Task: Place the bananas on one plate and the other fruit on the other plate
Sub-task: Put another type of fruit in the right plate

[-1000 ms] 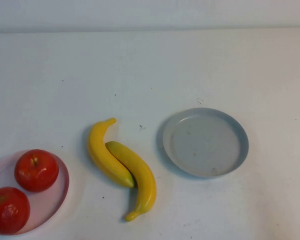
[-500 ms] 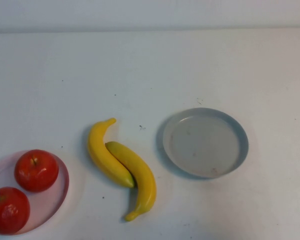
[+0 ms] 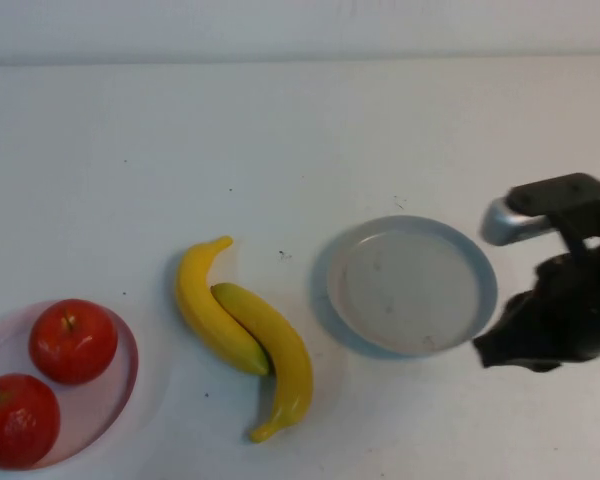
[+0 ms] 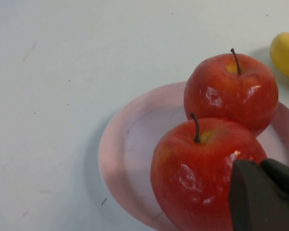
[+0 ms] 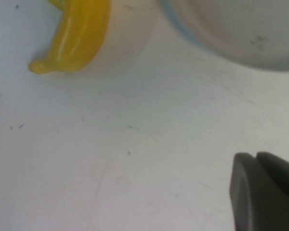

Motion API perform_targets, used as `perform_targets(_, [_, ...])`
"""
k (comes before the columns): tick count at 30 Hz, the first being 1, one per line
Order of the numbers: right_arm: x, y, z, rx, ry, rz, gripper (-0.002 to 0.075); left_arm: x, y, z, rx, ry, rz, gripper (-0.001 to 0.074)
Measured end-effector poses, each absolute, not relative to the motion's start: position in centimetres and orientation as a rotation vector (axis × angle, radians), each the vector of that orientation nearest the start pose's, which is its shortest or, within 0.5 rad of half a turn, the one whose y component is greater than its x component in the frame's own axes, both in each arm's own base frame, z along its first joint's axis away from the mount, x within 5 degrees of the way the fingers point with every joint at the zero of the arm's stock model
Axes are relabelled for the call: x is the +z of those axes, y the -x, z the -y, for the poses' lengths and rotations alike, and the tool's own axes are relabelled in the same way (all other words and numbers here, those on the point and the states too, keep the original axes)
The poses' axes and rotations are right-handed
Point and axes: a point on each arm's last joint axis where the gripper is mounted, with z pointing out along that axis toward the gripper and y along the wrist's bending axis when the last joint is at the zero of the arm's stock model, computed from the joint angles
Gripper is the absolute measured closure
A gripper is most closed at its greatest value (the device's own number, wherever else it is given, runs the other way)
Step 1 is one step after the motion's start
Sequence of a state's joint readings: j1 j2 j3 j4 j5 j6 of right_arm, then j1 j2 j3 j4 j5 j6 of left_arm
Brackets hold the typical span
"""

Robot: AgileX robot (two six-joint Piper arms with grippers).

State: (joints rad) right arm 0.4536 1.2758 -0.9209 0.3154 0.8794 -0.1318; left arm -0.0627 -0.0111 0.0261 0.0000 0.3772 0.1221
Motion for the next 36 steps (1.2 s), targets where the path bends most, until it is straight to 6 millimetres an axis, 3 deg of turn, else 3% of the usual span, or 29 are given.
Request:
perform_targets(7, [27.0,-23.2,-21.5,0.486,0.924,-2.686,0.0696,17.1,-5.2,0.3,0.041,-0.173,-1.868,0.0734])
perform_targets(14, [25.0,-25.9,-27.9,0.443,1.104,-2.700,0.0413,17.1,-5.2,0.3,0.041,-0.173,-1.868,0.0734])
perform_targets(17, [24.7,-27.2,-29.7,0.422,1.117,-2.673,0.0354,17.1,-5.2,0.3,0.041,-0.173,-1.868,0.0734])
perform_targets(24, [22.5,-29.9,-32.1,0.322,1.113,-2.688,0.0332,17.1,-5.2,0.3,0.041,-0.173,-1.868,0.0734])
perform_targets(36, [19.6,-31.3,-32.6,0.187,1.161,-2.702,0.0333,17.1,-5.2,0.3,0.041,-0.173,-1.868,0.0734])
